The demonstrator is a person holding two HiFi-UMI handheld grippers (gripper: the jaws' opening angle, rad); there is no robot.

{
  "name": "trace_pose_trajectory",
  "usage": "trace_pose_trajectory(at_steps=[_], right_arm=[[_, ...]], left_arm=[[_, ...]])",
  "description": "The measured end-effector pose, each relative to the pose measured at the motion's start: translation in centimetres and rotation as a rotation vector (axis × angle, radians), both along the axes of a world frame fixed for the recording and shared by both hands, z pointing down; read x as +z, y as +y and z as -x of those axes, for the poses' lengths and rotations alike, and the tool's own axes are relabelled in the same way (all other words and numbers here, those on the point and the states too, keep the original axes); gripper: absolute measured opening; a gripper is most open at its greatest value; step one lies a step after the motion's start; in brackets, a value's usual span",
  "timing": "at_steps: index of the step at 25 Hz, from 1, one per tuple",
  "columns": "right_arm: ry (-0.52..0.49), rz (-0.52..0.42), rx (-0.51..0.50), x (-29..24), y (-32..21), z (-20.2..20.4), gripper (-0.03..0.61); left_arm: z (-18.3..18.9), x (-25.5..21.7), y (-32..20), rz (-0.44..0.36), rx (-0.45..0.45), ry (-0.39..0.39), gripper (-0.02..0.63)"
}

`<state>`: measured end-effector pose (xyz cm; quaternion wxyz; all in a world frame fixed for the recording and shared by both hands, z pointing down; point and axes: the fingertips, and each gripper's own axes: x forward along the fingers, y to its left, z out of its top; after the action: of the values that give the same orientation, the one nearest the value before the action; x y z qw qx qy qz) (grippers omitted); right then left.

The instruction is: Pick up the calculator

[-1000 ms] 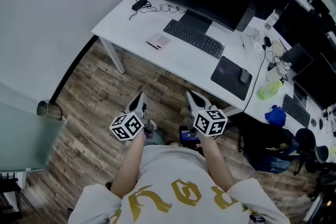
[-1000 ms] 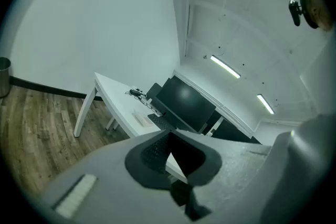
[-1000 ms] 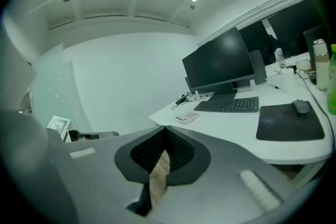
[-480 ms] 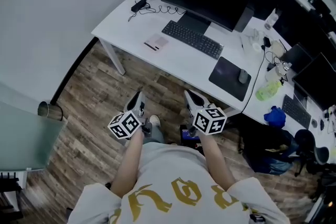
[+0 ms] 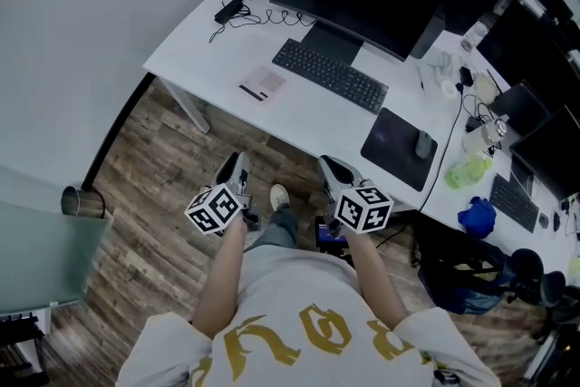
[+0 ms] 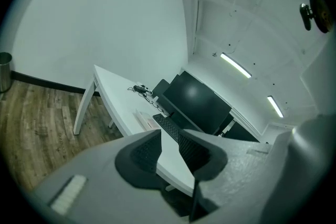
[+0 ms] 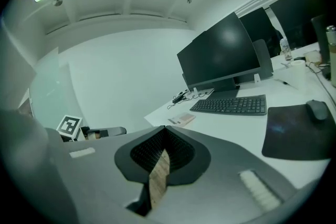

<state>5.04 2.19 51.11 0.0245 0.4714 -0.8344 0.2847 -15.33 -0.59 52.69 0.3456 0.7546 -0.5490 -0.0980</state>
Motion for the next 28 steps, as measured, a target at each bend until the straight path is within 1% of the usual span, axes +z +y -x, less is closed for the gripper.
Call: trace_pose_trajectory(at_steps=[3,7,10,12,14,17,20,23,28], right_arm=[[0.014,0.005,0.005,0.4,-3.3,-0.4,0.025],[0.021,0.044,0.034,1.1,-7.5,-1.5,0.025],[0.027,0.078,0.048,2.0,-10.7,-2.1,0.023],[0.035,0.106,0.054,2.9,-12.4,-2.2,0.023],[0.040,0.132,0.062,3.8,-14.0,-2.3,0.023],[0.049,0.162,0.067,4.7,-16.1,-2.4,0.024],[0.057,0.189,0.069,5.6,-18.0,-2.3,0.024],[0.063,0.214,0.069,6.5,-19.5,-2.1,0.023],[0.068,0.258,0.071,8.3,-20.9,-1.7,0.023]], left_arm=[[-0.2,1.2,-3.7,0.031,0.007,0.011,0.095],[-0.2,3.0,-8.4,0.094,0.005,0.036,0.098],[0.0,4.6,-12.0,0.140,-0.005,0.065,0.106],[0.0,5.9,-13.8,0.181,-0.005,0.100,0.107],[-0.2,7.4,-15.3,0.229,-0.005,0.137,0.109],[-0.3,9.3,-17.3,0.283,-0.015,0.167,0.110],[-0.4,11.1,-18.9,0.335,-0.020,0.199,0.131],[-0.5,12.2,-20.3,0.372,-0.034,0.249,0.138],[-0.6,13.6,-21.6,0.415,-0.033,0.295,0.141]])
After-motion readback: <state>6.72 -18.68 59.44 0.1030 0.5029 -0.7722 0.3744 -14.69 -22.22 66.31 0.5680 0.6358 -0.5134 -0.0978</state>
